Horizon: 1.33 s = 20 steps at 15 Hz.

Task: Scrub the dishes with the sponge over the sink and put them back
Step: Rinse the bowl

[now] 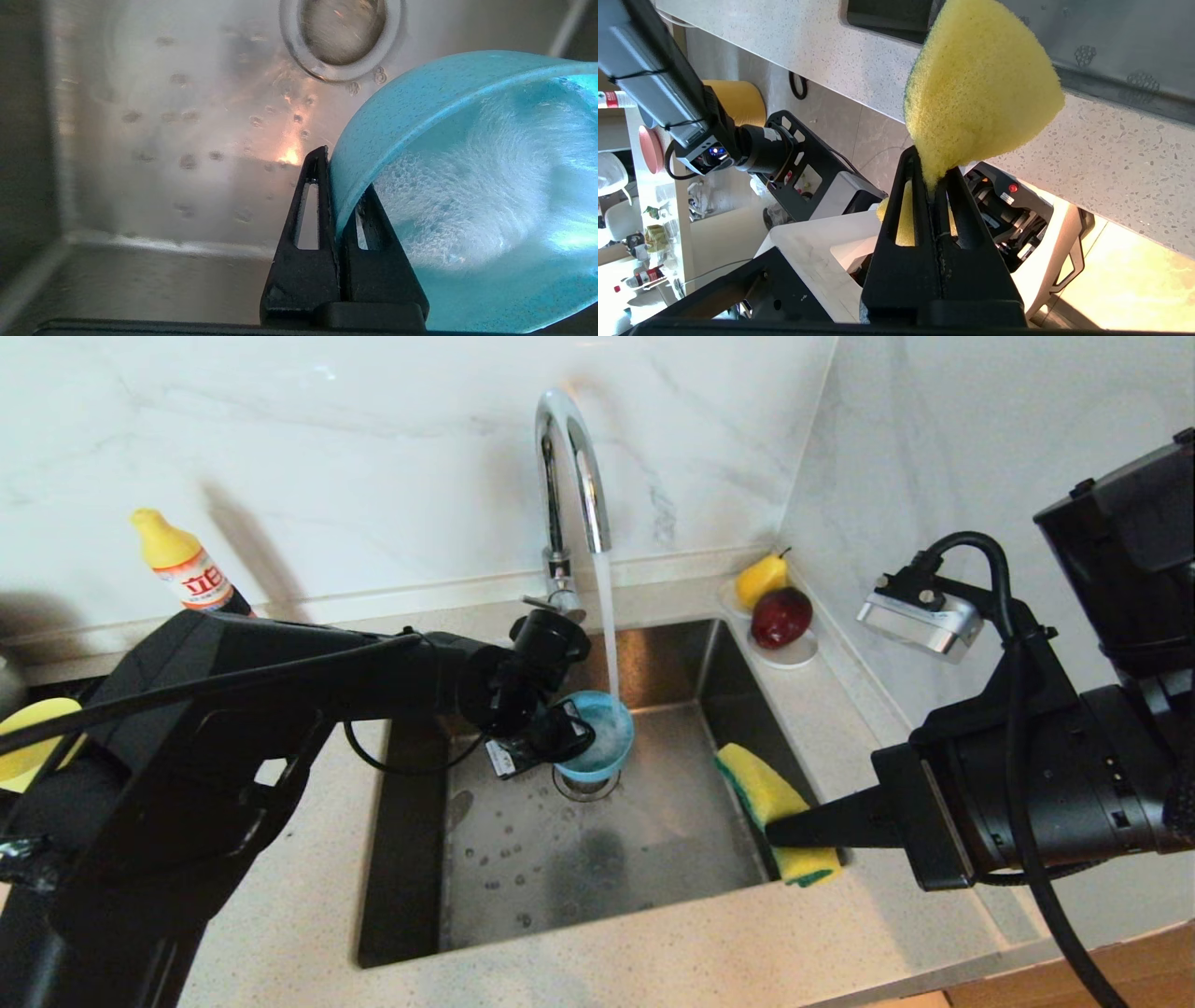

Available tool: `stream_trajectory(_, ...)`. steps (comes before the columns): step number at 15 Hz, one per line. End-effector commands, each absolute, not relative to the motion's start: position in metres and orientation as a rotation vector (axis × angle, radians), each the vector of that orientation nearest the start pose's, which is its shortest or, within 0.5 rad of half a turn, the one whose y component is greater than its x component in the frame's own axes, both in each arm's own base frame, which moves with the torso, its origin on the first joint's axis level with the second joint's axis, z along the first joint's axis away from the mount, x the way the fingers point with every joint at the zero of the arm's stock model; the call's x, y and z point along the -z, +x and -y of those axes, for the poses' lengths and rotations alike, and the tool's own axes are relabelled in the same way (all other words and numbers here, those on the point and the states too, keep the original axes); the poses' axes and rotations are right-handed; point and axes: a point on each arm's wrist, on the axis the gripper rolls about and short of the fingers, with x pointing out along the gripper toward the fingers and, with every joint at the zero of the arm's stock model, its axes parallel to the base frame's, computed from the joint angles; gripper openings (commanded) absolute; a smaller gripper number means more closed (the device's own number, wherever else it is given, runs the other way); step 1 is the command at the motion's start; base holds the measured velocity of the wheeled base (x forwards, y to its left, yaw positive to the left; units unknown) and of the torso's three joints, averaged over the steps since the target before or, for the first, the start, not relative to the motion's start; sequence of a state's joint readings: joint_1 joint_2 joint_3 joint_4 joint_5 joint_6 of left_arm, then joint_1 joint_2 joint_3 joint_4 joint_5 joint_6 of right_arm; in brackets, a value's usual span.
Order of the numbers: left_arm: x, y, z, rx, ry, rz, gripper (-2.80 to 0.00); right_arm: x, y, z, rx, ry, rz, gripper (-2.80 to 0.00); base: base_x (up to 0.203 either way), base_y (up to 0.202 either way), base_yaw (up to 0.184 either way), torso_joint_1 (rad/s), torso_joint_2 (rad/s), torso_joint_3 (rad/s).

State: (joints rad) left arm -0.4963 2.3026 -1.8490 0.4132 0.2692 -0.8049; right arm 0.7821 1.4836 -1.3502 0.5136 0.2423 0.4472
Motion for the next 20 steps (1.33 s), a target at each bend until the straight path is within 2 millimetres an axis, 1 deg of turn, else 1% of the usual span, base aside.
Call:
stream_trajectory(1, -0.159, 0.394, 0.193, -0.21, -0.416, -0.739, -2.8, -0.286, 0.165, -0.171, -0.816, 0.213, -0.866, -2.8, 0.0, 0.0, 0.0, 0.0, 0.0, 0.0)
stream_trajectory(3, -0.183, 0.389, 0.173, -0.28, -0.403, -0.627, -2.8, -0.287, 0.165, -0.171, -0.815, 0.214, -0.866, -2.8, 0.0, 0.0, 0.0, 0.0, 0.0, 0.0)
stream_trajectory(4, -0.197, 0.382, 0.164, -0.285, -0.399, -0.581, -2.8, -0.287, 0.164, -0.171, -0.816, 0.215, -0.864, -2.8, 0.0, 0.0, 0.0, 0.0, 0.0, 0.0)
stream_trajectory(7, -0.242, 0.353, 0.144, -0.242, -0.39, -0.422, -2.8, -0.286, 0.166, -0.172, -0.808, 0.214, -0.867, -2.8, 0.0, 0.0, 0.0, 0.0, 0.0, 0.0)
stream_trajectory(8, -0.251, 0.342, 0.138, -0.225, -0.375, -0.374, -2.8, -0.285, 0.166, -0.172, -0.804, 0.214, -0.868, -2.8, 0.0, 0.0, 0.0, 0.0, 0.0, 0.0)
stream_trajectory(10, -0.26, 0.324, 0.128, -0.183, -0.334, -0.26, -2.8, -0.284, 0.168, -0.173, -0.8, 0.211, -0.873, -2.8, 0.0, 0.0, 0.0, 0.0, 0.0, 0.0)
stream_trajectory(12, -0.27, 0.313, 0.123, -0.133, -0.295, -0.079, -2.8, -0.284, 0.168, -0.173, -0.801, 0.212, -0.873, -2.8, 0.0, 0.0, 0.0, 0.0, 0.0, 0.0)
stream_trajectory(15, -0.275, 0.301, 0.117, -0.099, -0.254, 0.166, -2.8, -0.287, 0.165, -0.174, -0.816, 0.211, -0.866, -2.8, 0.0, 0.0, 0.0, 0.0, 0.0, 0.0)
stream_trajectory(16, -0.274, 0.297, 0.116, -0.089, -0.253, 0.209, -2.8, -0.285, 0.166, -0.175, -0.815, 0.21, -0.87, -2.8, 0.0, 0.0, 0.0, 0.0, 0.0, 0.0)
stream_trajectory(18, -0.273, 0.293, 0.105, -0.069, -0.25, 0.257, -2.8, -0.282, 0.167, -0.175, -0.811, 0.206, -0.884, -2.8, 0.0, 0.0, 0.0, 0.0, 0.0, 0.0)
stream_trajectory(20, -0.277, 0.282, 0.097, -0.026, -0.248, 0.316, -2.8, -0.279, 0.167, -0.173, -0.805, 0.208, -0.892, -2.8, 0.0, 0.0, 0.0, 0.0, 0.0, 0.0)
